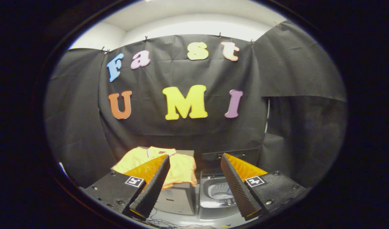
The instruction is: Put the clothes into the washing machine and then close the washing machine lid.
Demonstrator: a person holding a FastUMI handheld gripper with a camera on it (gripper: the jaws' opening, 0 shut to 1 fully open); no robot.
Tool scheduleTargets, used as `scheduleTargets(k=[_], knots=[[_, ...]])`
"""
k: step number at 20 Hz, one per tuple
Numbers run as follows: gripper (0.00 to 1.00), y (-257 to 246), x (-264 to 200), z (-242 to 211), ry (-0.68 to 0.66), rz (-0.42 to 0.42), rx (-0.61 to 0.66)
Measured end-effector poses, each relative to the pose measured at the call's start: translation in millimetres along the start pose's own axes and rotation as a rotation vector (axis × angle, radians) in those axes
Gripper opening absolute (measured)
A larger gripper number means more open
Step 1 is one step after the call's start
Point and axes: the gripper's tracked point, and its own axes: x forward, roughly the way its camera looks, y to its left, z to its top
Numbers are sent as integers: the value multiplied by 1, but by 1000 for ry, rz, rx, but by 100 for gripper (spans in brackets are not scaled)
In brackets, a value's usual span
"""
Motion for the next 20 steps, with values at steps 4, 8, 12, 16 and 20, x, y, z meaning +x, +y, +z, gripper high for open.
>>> scheduleTargets(k=[4,8,12,16,20], knots=[[100,64,75,15,69,68,-7],[100,116,141,-2,176,96,-40],[100,150,185,-40,292,115,-47],[100,154,229,-91,400,85,-91],[100,147,262,-139,493,33,-102]])
